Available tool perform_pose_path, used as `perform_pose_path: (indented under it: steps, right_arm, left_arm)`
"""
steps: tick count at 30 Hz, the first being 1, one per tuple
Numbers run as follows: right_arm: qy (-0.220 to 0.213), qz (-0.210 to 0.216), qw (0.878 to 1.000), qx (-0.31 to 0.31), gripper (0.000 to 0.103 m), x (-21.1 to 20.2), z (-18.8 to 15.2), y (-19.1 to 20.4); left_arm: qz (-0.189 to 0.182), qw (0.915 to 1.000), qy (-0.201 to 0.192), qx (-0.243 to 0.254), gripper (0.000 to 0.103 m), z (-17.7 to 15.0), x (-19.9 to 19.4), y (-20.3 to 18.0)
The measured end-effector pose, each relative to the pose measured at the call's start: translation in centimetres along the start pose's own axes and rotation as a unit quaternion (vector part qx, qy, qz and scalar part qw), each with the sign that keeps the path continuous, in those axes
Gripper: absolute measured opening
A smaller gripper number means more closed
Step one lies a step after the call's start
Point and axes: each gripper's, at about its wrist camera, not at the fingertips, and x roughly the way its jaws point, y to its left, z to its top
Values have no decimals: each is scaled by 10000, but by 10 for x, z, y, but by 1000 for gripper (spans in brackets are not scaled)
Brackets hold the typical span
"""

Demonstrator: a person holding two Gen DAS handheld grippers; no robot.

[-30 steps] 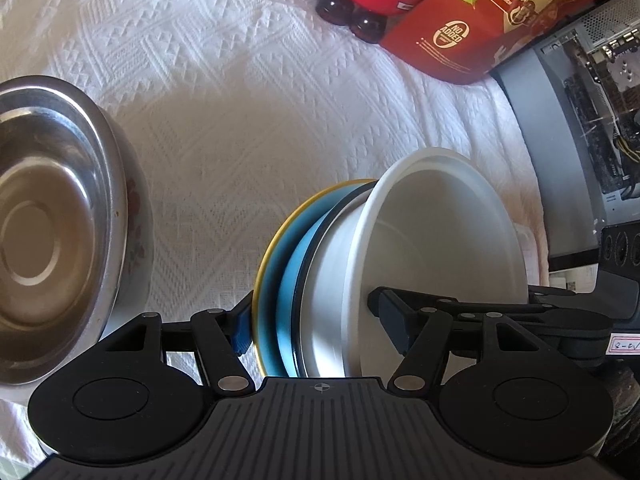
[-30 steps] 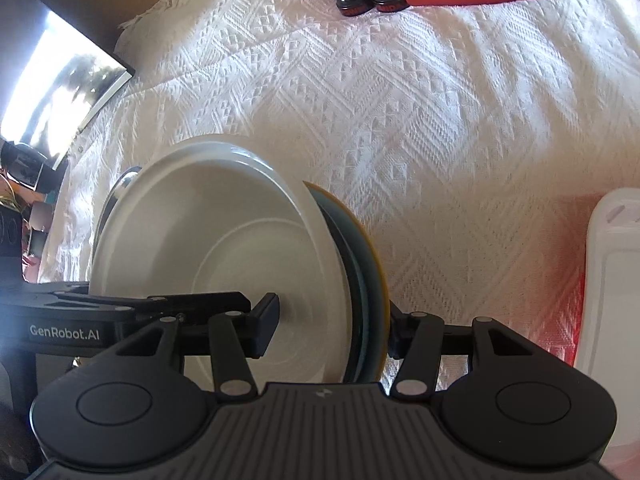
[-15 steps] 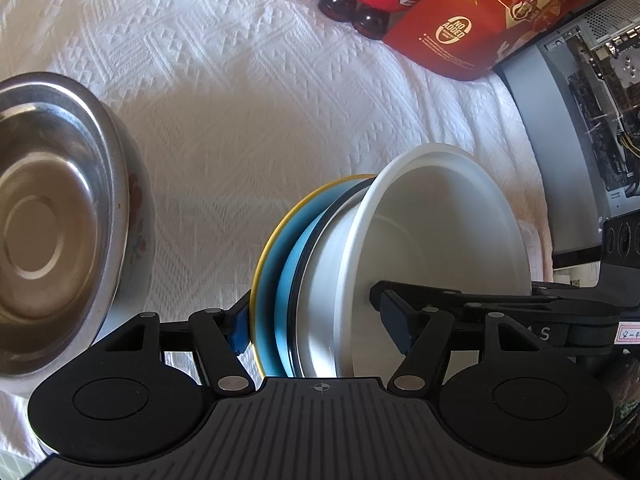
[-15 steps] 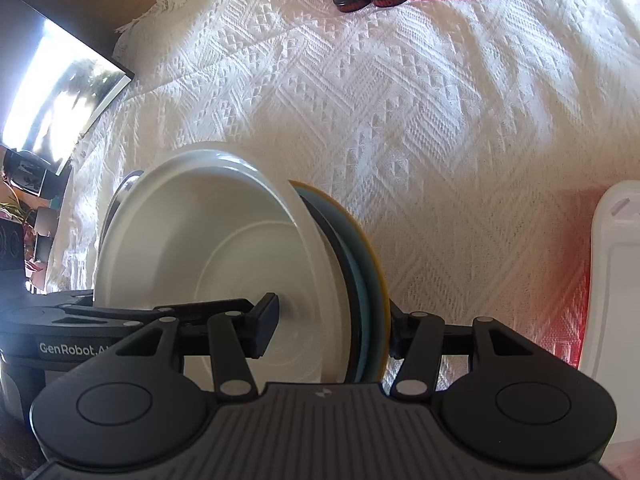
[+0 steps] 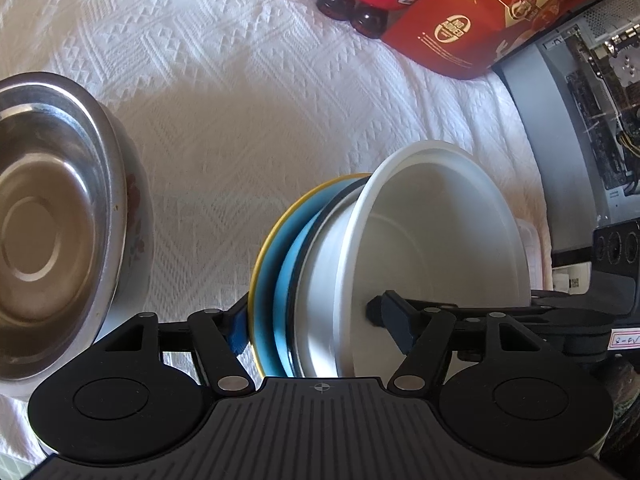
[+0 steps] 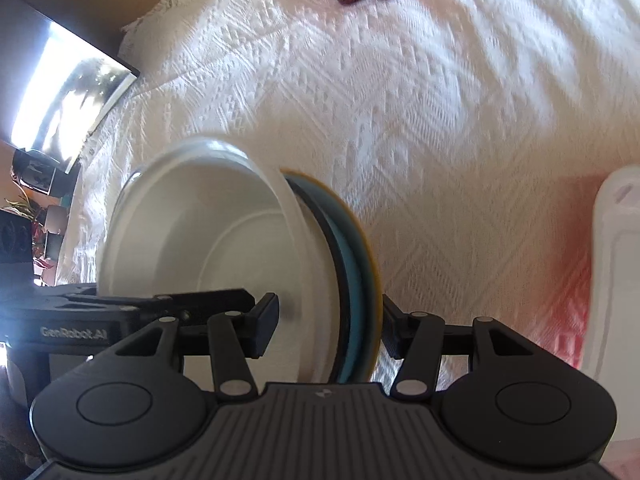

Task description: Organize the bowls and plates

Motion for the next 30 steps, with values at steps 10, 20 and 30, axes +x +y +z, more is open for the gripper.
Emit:
perform_pose_path:
  steps: [10, 20, 30]
  right_arm:
    - [47, 71, 9998, 164, 53, 1, -2, 0]
    - [134, 31, 9996, 249, 53, -3, -1, 6]
    - [-134, -47, 9996, -237, 53, -40, 21, 65]
  left_arm:
    - [-39, 10000, 50, -67, 72, -1, 0, 2]
    - [-140, 9998, 52, -104, 72, -3, -11, 2]
    - [-206, 9983, -546, -12, 72, 8, -84, 10]
